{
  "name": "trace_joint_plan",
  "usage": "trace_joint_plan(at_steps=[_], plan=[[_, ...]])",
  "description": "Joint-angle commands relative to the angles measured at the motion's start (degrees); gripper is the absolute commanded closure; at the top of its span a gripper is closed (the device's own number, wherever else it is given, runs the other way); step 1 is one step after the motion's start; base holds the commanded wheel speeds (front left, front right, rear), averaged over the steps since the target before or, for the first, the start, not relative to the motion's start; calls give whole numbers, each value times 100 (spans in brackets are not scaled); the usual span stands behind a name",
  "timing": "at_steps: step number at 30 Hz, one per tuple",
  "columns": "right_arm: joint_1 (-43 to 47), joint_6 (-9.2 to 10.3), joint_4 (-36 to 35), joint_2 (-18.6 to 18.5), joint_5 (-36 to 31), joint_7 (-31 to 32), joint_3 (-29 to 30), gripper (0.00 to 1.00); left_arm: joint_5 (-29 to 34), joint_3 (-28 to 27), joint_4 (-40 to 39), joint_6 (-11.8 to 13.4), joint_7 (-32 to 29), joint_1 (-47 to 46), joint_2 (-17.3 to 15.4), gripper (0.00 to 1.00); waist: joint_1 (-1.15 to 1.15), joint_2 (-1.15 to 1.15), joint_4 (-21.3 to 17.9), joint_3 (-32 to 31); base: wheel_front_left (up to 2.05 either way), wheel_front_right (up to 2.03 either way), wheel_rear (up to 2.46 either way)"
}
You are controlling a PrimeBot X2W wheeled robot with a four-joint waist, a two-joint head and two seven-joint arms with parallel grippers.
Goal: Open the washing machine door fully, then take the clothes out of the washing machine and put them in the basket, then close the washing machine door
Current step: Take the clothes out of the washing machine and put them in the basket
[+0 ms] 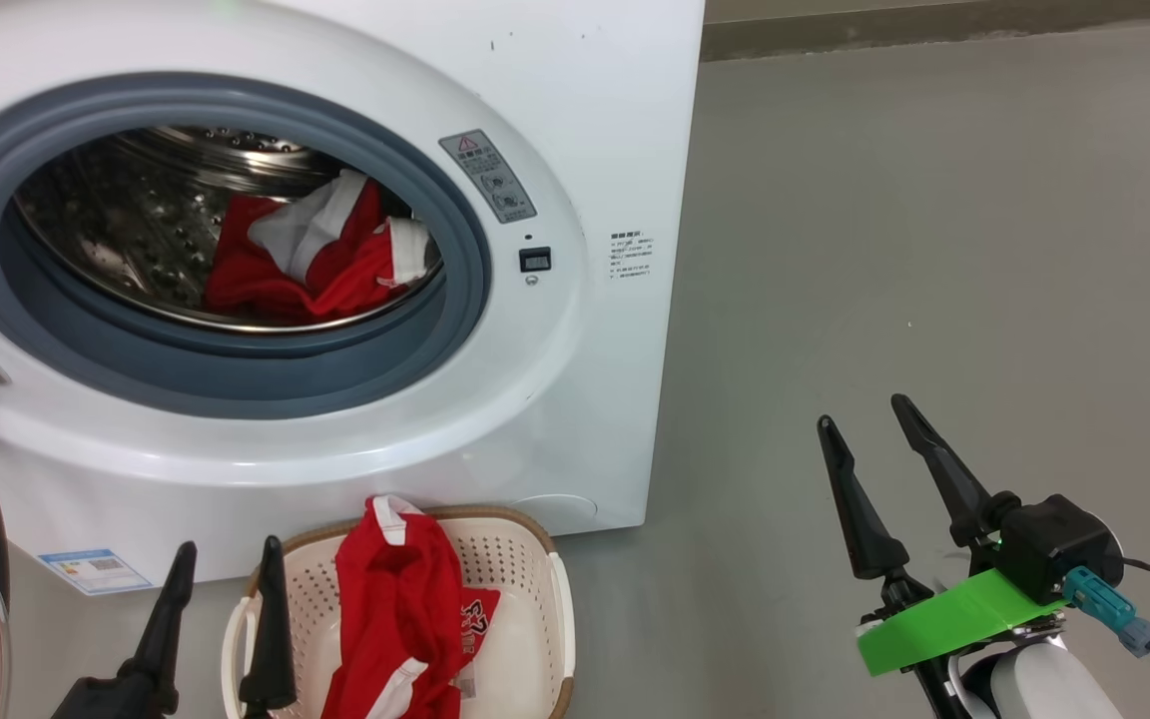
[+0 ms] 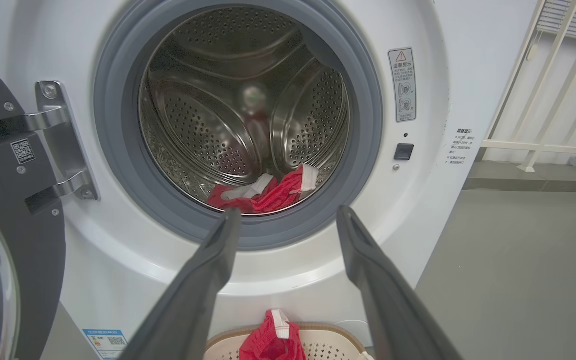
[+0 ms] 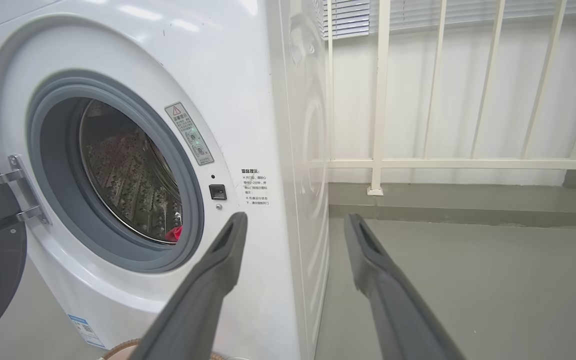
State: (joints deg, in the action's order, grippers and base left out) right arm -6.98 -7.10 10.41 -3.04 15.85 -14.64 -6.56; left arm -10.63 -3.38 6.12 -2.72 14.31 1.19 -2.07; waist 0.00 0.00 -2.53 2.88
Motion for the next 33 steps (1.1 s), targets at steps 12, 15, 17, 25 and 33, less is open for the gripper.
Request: trace_joint_plan(at_steps=[12, 15, 17, 25, 33], plan=[[-104, -39, -229, 16, -115, -36, -77, 0, -14, -136, -144, 38, 69, -238, -81, 0, 0, 0, 57, 217, 0, 0, 0], [-161, -39, -252, 16, -131, -36, -74, 0, -33, -128, -104, 33, 69, -393, -81, 0, 0, 0, 77, 341, 0, 0, 0], [-201, -39, -281, 16, -146, -36, -67, 0, -39, -130, -73, 19, 69, -534, -81, 0, 0, 0, 95, 444, 0, 0, 0], [-404, -39, -339, 16, -229, -36, -40, 0, 106, -122, 365, -209, 69, -1430, -99, 0, 0, 0, 201, 950, 0, 0, 0], [-663, -39, -390, 16, -357, -36, -17, 0, -134, -100, 1403, -390, 69, -2691, -131, 0, 0, 0, 267, 1471, 0, 0, 0]])
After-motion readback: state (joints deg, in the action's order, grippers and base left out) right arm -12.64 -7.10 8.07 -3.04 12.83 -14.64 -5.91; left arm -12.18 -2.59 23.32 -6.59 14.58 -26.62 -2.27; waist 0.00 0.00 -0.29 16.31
